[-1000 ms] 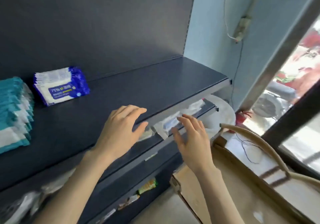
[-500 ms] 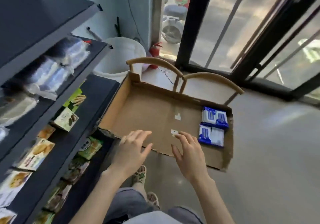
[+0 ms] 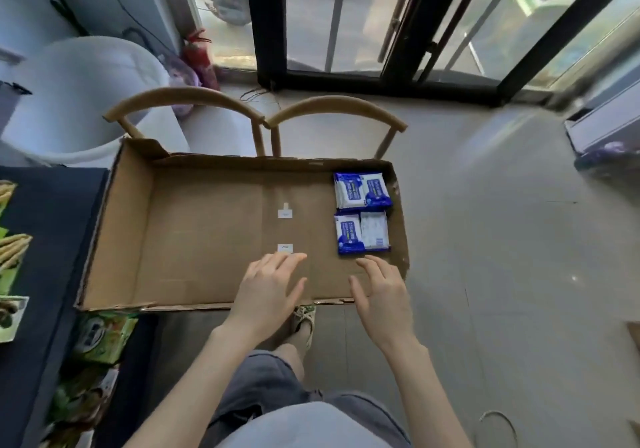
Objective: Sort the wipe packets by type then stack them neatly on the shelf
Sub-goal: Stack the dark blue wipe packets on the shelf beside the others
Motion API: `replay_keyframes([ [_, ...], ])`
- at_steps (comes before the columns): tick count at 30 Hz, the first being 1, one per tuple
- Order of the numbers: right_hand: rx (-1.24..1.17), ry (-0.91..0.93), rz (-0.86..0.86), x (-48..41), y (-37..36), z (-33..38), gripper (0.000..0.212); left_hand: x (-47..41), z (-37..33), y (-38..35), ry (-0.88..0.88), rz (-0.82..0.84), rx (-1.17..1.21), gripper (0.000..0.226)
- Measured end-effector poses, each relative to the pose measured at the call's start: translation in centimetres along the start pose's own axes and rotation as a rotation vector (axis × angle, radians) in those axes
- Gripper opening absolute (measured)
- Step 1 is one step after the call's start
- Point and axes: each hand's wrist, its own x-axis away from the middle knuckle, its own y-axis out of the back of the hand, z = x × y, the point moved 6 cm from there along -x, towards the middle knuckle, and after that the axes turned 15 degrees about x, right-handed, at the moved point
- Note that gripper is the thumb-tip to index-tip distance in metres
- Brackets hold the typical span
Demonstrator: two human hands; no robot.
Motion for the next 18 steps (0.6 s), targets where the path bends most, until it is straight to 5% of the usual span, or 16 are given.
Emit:
replay_keyframes([
  [18,-0.01,-0.207,0.297,-19.2,-8.6,-9.6,0.03,-19.8,6.5,-10.6,0.271,0.193,0.117,0.036],
])
